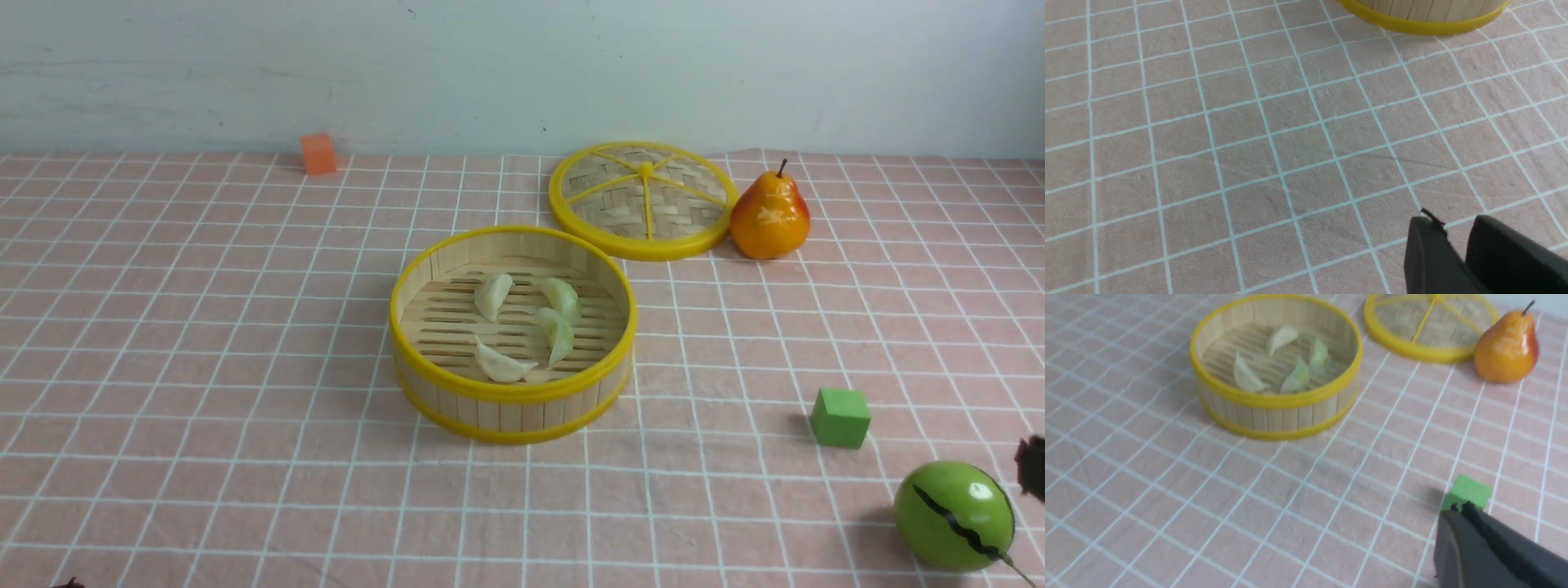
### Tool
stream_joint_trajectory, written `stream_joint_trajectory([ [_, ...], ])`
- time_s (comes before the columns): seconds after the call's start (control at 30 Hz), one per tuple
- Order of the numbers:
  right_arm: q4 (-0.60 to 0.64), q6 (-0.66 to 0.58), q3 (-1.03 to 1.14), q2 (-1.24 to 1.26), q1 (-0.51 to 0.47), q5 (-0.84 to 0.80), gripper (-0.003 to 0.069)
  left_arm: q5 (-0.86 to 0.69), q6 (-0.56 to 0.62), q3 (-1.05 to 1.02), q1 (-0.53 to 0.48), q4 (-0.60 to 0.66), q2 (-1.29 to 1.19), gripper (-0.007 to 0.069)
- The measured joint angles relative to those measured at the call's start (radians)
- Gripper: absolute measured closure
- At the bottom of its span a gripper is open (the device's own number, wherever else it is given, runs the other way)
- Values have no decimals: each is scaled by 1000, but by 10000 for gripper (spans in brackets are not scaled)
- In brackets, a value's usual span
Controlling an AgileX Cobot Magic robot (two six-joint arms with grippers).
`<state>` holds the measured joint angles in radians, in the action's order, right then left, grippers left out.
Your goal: Put the dumplings into the steamer on the table with the pink tablecloth.
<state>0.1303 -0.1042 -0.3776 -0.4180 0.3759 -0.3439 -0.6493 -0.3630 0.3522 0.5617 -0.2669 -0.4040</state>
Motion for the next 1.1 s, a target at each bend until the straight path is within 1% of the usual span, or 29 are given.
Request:
stream_joint_trajectory([
  [0.07,-35,0,194,159,0,200,671,0,0,0,0,0,0,478],
  [0.13,-51,0,268,231,0,285,671,0,0,0,0,0,0,477],
  [0.2,-62,0,365,355,0,406,669,0,0,0,0,0,0,473],
  [0.3,-63,0,400,419,0,557,669,0,0,0,0,-1,0,469],
  [0.33,-64,0,402,426,0,634,668,0,0,0,0,-1,0,468],
  [0.43,-65,0,402,428,0,734,665,0,0,0,0,-3,0,463],
  [0.53,-65,0,402,428,0,783,662,0,0,0,0,-4,1,463],
  [0.67,-65,0,402,428,0,758,659,0,0,0,0,-4,1,463],
  [0.73,-65,0,402,428,0,706,658,0,0,0,0,-4,1,463],
  [0.83,-66,0,402,428,-22,517,655,0,0,0,0,-4,1,461],
  [0.9,-66,0,402,428,-75,415,651,0,0,0,0,-6,1,460],
  [0.97,-66,0,403,428,-144,322,648,0,0,0,0,-8,1,459],
  [1.0,-66,1,403,428,-194,290,648,0,0,0,0,-8,1,458],
  [1.03,-66,1,403,428,-194,284,648,0,0,0,0,-8,1,458],
  [1.07,-63,11,403,428,-258,250,646,0,0,0,0,-8,1,454],
  [1.1,-53,16,403,428,-293,224,645,0,0,0,0,-8,1,452],
])
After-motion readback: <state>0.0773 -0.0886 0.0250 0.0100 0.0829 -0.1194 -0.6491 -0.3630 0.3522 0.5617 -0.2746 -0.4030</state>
